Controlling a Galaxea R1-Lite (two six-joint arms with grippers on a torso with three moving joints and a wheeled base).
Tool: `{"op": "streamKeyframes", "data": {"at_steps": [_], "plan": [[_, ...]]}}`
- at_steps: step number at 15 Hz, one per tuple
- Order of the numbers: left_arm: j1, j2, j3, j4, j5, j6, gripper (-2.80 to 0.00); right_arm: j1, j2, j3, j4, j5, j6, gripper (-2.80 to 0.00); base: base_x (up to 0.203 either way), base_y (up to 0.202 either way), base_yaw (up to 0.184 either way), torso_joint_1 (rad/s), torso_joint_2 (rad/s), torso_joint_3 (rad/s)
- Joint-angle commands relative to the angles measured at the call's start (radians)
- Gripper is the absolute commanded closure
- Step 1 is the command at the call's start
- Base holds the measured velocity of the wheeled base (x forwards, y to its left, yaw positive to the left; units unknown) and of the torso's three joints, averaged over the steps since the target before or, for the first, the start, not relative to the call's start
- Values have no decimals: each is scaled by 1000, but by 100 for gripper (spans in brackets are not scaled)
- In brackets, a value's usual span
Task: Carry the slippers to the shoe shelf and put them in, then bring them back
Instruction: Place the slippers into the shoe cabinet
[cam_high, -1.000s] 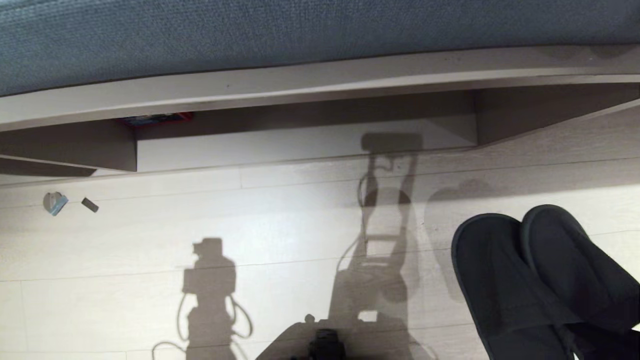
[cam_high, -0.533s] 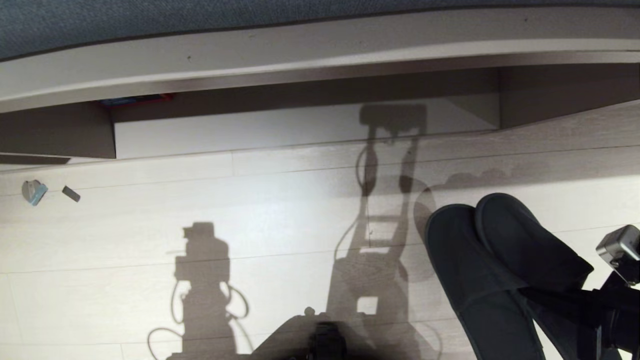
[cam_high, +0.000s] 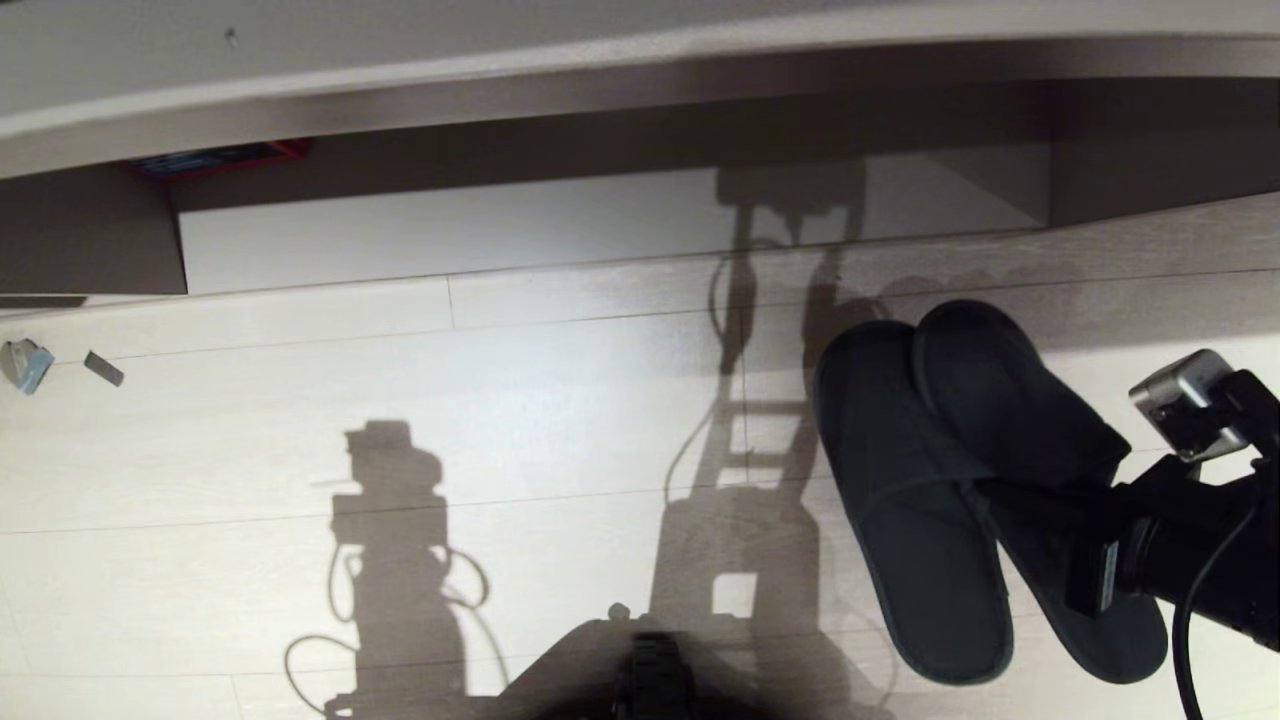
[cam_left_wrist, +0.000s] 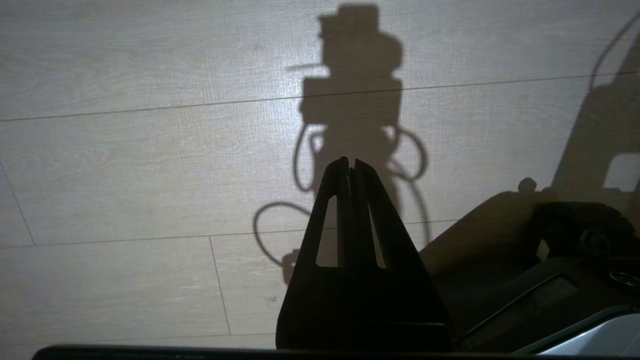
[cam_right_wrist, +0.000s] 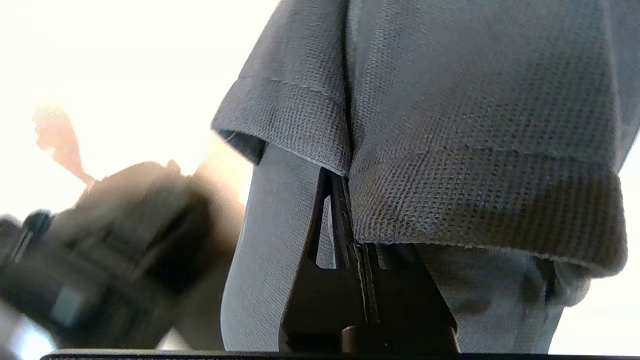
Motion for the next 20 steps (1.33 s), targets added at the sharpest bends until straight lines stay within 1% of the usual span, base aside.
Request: {"op": "streamKeyframes", "data": {"at_steps": [1, 2, 4, 6, 8, 9, 11, 13, 16, 20], "plan": [[0, 1, 8, 0, 0, 0, 0, 3, 10, -25, -150, -88, 5, 0, 0, 0, 0, 0, 0, 0], [0, 1, 8, 0, 0, 0, 0, 3, 28, -39, -171, -128, 7, 0, 0, 0, 0, 0, 0, 0], [0, 1, 8, 0, 0, 0, 0, 1, 59, -48, -182, -137, 21, 0, 0, 0, 0, 0, 0, 0], [0, 1, 8, 0, 0, 0, 0, -1, 127, -58, -274, -139, 42, 0, 0, 0, 0, 0, 0, 0], [0, 1, 8, 0, 0, 0, 0, -18, 212, -76, -384, -141, 46, 0, 0, 0, 0, 0, 0, 0], [0, 1, 8, 0, 0, 1, 0, -32, 260, -100, -446, -141, 47, 0, 0, 0, 0, 0, 0, 0], [0, 1, 8, 0, 0, 1, 0, -52, 324, -171, -509, -141, 50, 0, 0, 0, 0, 0, 0, 0], [0, 1, 8, 0, 0, 3, 0, -62, 369, -243, -526, -127, 51, 0, 0, 0, 0, 0, 0, 0], [0, 1, 8, 0, 0, 1, 0, -61, 436, -356, -527, -81, 50, 0, 0, 0, 0, 0, 0, 0], [0, 1, 8, 0, 0, 1, 0, -61, 487, -443, -524, -38, 49, 0, 0, 0, 0, 0, 0, 0]]}}
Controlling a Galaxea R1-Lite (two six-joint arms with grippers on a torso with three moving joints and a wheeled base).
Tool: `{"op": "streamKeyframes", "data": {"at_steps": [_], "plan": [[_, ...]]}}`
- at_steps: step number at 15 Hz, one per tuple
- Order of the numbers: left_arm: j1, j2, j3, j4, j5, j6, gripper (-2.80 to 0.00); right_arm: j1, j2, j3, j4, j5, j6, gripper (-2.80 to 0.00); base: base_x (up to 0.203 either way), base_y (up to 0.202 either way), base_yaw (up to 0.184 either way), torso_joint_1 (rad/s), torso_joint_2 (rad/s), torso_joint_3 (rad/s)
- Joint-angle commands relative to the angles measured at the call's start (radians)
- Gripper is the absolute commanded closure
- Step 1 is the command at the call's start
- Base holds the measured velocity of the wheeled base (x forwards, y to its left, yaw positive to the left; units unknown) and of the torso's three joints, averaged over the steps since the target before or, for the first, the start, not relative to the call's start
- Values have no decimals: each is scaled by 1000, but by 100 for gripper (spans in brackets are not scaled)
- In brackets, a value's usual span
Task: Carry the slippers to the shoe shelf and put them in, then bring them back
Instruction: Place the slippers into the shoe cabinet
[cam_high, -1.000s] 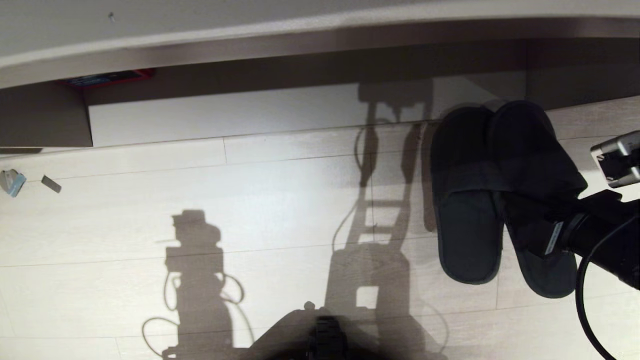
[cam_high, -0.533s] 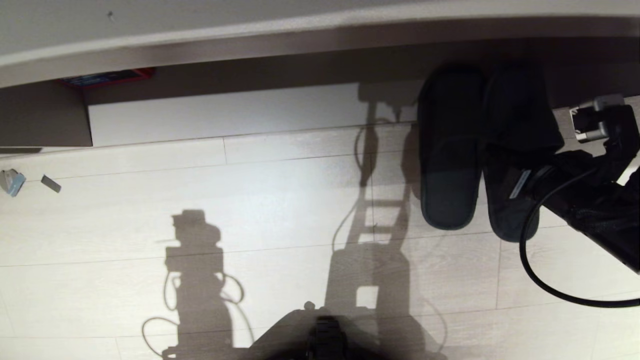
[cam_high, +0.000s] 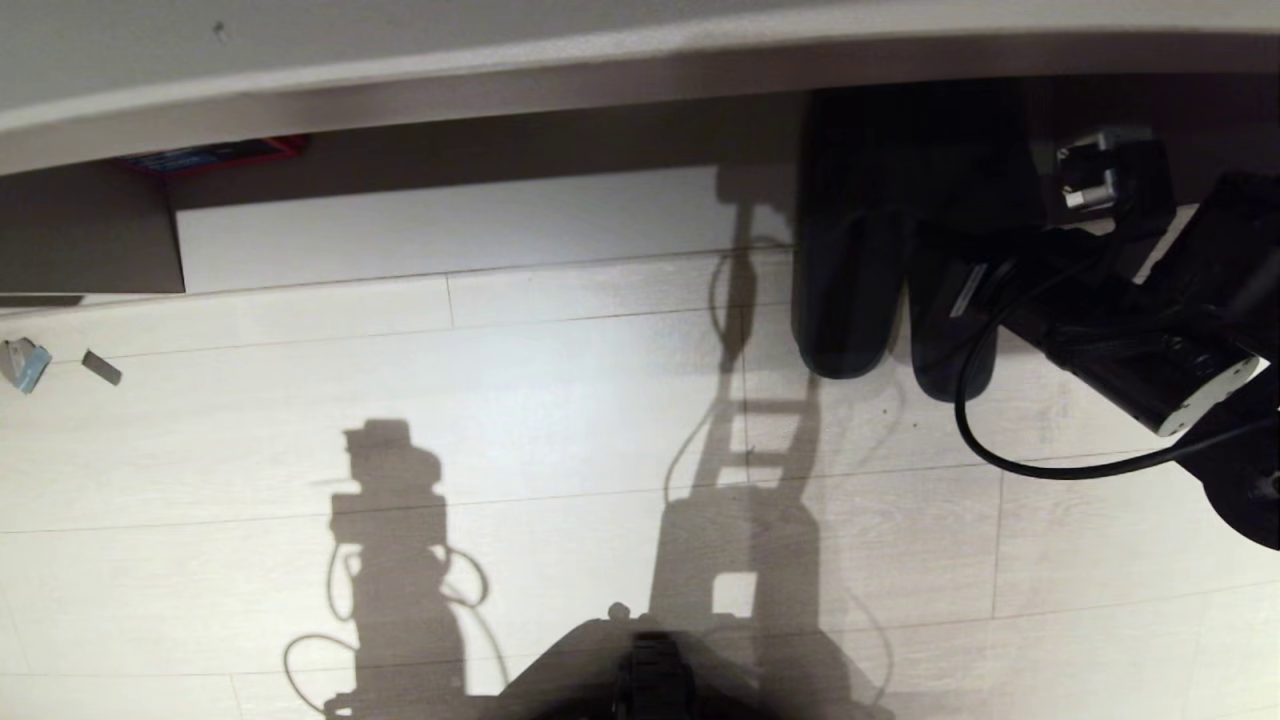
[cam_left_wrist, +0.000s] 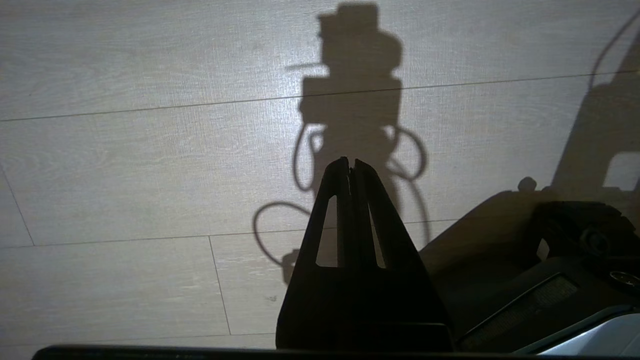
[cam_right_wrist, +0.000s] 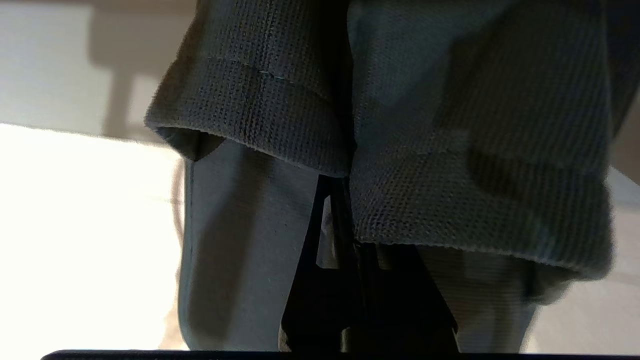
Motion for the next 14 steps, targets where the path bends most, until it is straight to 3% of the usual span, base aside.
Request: {"op": "streamKeyframes", "data": {"at_steps": [1, 14], "plan": [[0, 1, 8, 0, 0, 0, 0, 4, 32, -41, -3, 19, -3, 0, 0, 0, 0, 0, 0, 0], [0, 1, 8, 0, 0, 1, 0, 32, 76, -259, 67, 46, -47, 0, 0, 0, 0, 0, 0, 0]]}}
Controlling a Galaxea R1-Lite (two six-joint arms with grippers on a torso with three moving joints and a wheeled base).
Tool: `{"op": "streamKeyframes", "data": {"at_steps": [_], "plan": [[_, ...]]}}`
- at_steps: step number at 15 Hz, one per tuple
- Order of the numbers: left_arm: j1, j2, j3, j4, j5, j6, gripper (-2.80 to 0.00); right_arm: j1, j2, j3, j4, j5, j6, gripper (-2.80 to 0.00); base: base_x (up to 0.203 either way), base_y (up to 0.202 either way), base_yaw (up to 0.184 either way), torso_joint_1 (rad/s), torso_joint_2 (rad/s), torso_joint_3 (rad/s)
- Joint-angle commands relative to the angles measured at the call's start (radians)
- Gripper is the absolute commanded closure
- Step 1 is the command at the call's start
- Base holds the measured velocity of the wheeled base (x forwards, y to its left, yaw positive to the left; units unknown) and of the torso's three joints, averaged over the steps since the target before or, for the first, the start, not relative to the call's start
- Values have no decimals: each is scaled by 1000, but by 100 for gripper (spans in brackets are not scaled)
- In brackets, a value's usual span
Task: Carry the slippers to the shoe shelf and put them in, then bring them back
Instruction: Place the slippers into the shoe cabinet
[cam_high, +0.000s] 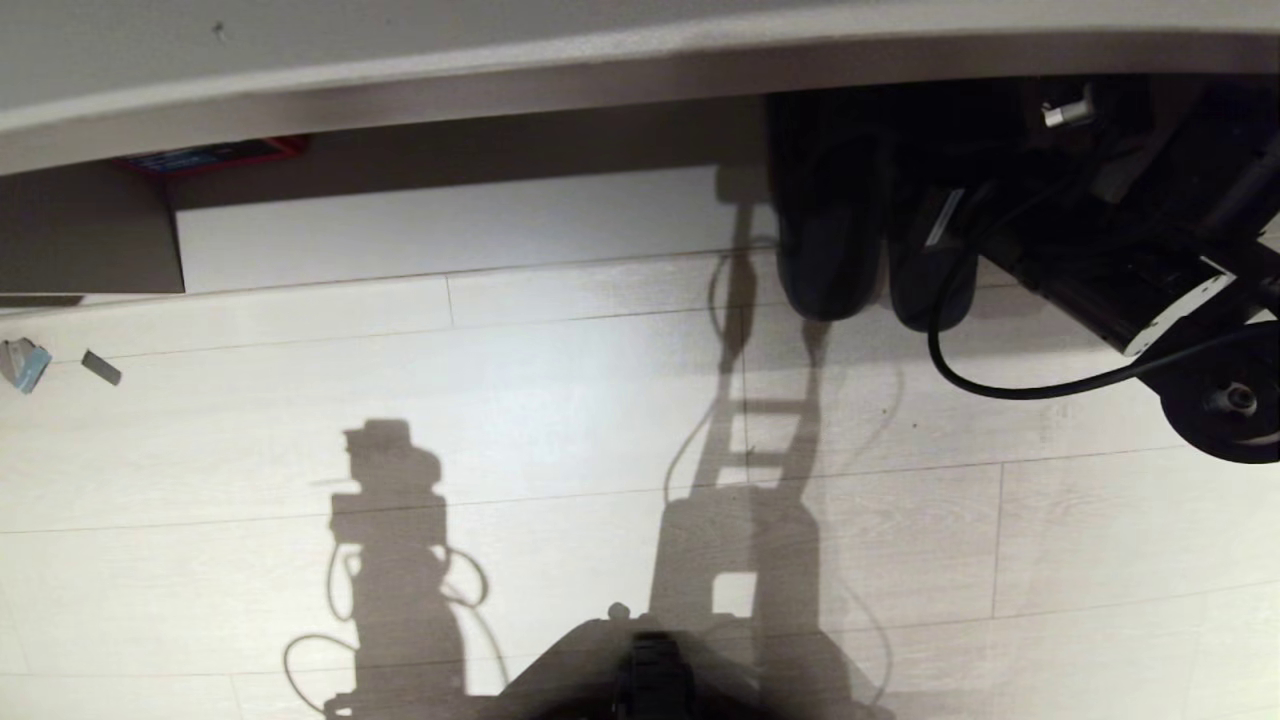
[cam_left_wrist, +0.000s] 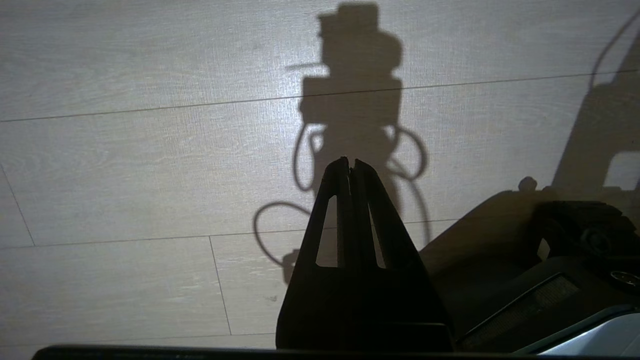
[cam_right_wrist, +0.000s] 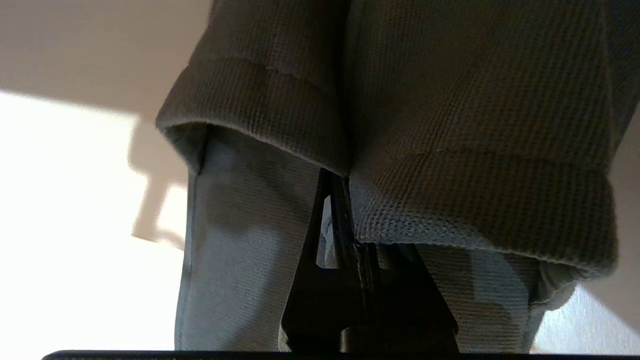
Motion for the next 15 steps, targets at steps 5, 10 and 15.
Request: {"op": "streamKeyframes", "data": {"at_steps": [5, 10, 15], "plan": [[0, 1, 8, -1, 0, -3, 0, -6, 99, -138, 3, 27, -66, 0, 0, 0, 0, 0, 0, 0], [0, 1, 8, -1, 0, -4, 0, -7, 121, -226, 79, 55, -70, 0, 0, 0, 0, 0, 0, 0], [0, 1, 8, -1, 0, -3, 0, -29, 118, -230, 145, 151, -98, 0, 0, 0, 0, 0, 0, 0]]}}
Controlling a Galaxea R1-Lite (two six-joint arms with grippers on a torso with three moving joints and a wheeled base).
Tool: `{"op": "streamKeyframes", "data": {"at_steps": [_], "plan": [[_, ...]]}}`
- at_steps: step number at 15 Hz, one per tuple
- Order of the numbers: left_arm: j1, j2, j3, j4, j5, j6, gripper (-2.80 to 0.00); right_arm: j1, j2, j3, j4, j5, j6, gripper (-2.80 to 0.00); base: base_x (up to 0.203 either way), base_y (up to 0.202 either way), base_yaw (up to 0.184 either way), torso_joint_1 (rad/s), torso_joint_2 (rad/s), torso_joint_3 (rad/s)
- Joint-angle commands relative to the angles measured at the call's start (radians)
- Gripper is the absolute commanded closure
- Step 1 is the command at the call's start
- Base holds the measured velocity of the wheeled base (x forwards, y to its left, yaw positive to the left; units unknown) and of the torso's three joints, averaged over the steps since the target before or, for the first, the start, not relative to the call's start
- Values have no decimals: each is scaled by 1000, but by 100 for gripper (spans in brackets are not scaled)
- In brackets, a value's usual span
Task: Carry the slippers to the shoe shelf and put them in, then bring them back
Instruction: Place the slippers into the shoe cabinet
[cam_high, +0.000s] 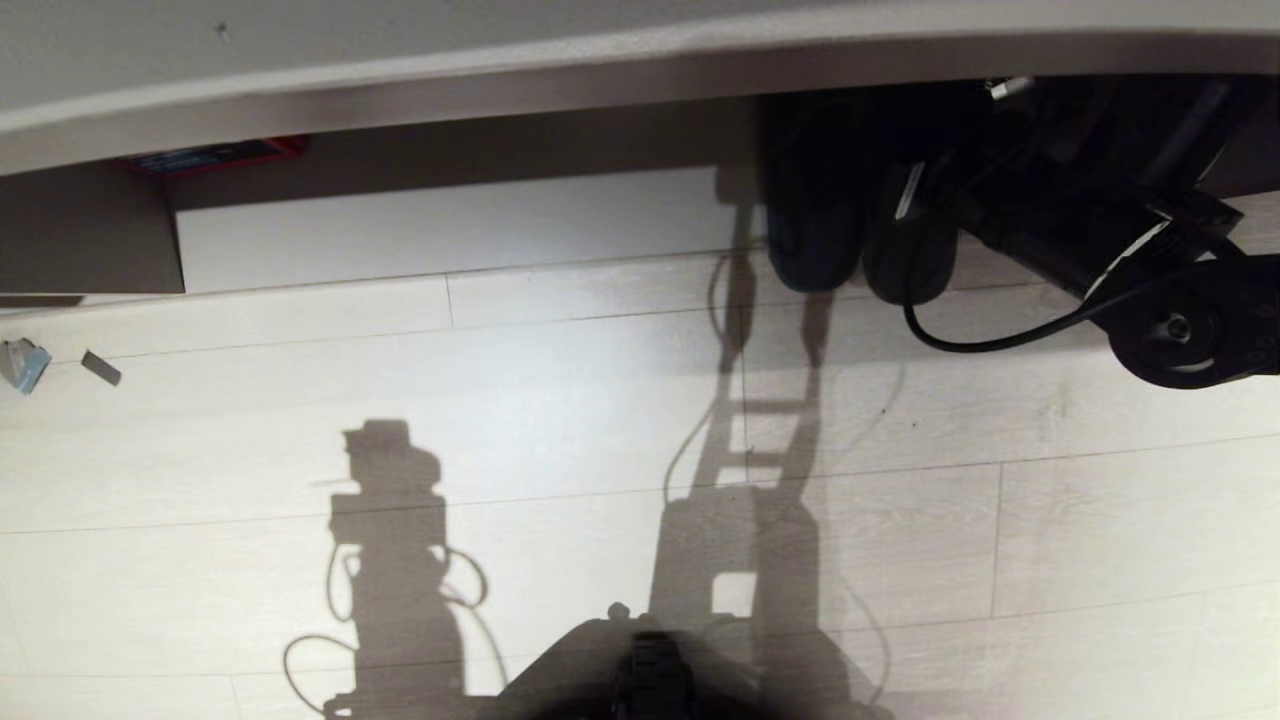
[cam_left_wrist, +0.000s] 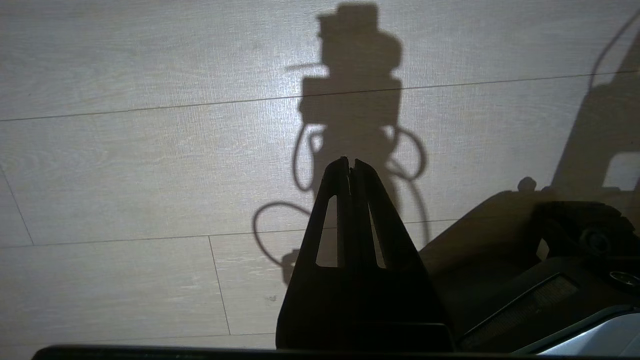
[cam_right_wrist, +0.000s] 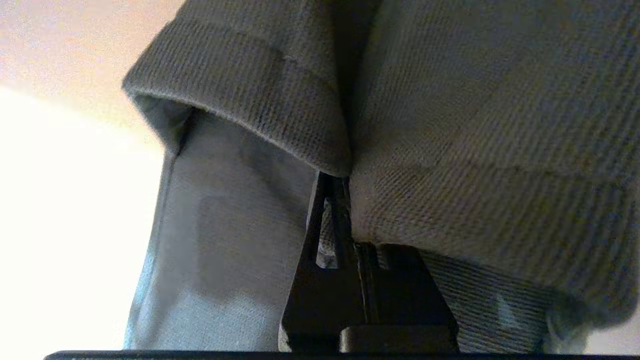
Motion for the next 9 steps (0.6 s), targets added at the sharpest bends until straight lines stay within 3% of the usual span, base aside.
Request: {"op": "streamKeyframes", "data": {"at_steps": [1, 9], "plan": [[0, 1, 8, 0, 0, -2, 0, -14, 1, -13, 20, 50, -4, 0, 0, 0, 0, 0, 0, 0], [0, 1, 8, 0, 0, -2, 0, -18, 61, -119, 72, 130, -31, 0, 0, 0, 0, 0, 0, 0]]}}
